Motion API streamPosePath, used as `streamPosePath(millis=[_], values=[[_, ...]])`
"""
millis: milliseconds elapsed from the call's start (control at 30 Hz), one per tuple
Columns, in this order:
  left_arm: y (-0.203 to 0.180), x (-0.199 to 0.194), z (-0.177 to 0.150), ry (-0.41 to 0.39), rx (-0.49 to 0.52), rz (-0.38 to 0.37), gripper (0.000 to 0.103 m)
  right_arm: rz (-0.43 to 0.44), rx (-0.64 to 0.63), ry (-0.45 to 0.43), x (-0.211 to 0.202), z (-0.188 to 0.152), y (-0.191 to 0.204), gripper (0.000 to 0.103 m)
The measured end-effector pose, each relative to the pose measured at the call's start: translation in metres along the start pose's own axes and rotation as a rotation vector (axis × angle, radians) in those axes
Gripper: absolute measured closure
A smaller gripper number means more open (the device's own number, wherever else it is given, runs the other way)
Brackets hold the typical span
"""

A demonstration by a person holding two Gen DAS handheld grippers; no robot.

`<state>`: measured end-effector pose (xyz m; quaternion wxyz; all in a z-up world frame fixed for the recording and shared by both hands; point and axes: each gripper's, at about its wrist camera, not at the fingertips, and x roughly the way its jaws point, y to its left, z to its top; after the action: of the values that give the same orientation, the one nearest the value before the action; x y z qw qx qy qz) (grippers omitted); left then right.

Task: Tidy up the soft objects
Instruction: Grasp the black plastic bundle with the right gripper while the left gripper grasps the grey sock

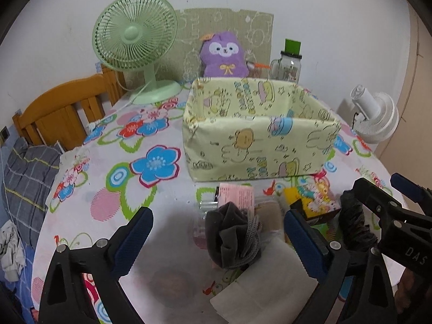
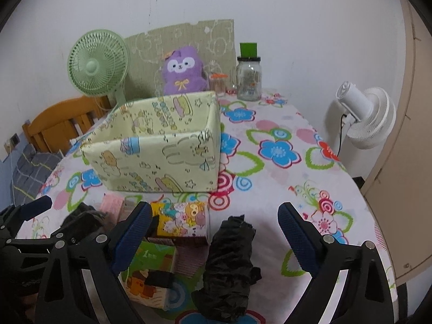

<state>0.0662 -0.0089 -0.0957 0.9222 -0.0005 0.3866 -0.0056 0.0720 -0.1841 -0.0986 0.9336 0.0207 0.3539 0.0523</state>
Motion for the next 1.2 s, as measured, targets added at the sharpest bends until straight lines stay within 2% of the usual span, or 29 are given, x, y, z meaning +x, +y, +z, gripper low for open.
streamPosePath(millis=[100, 367, 467, 533, 600, 700, 900, 1200], values=[[0.002, 0.005, -0.002, 0.017, -0.003, 0.0, 0.008, -0.005, -0.005, 0.022, 0.006, -0.004, 0.001, 0.008], [-0.001, 0.02, -0.01, 0.072, -0.015, -0.03, 0.02, -0.036, -0.025, 0.077, 0.022, -0.014, 0.006, 0.012], [-0.004, 0.022, -0.013, 0.081, -0.008, -0.036, 0.024, -0.035, -0.029, 0.093, 0.026, -0.016, 0.007, 0.017], [-0.005, 0.024, -0.013, 0.087, -0.006, -0.041, 0.026, -0.031, -0.033, 0.115, 0.03, -0.019, 0.008, 0.026], [-0.005, 0.025, -0.013, 0.091, -0.005, -0.042, 0.028, -0.028, -0.034, 0.137, 0.035, -0.022, 0.009, 0.028], [-0.007, 0.028, -0.013, 0.097, -0.004, -0.043, 0.034, -0.037, -0.035, 0.152, 0.039, -0.025, 0.008, 0.029], [-0.009, 0.038, -0.017, 0.136, -0.004, -0.053, 0.054, -0.047, -0.04, 0.166, 0.044, -0.027, 0.008, 0.041], [-0.014, 0.042, -0.019, 0.141, 0.011, -0.041, 0.059, -0.069, -0.011, 0.162, 0.042, -0.025, -0.002, 0.044]])
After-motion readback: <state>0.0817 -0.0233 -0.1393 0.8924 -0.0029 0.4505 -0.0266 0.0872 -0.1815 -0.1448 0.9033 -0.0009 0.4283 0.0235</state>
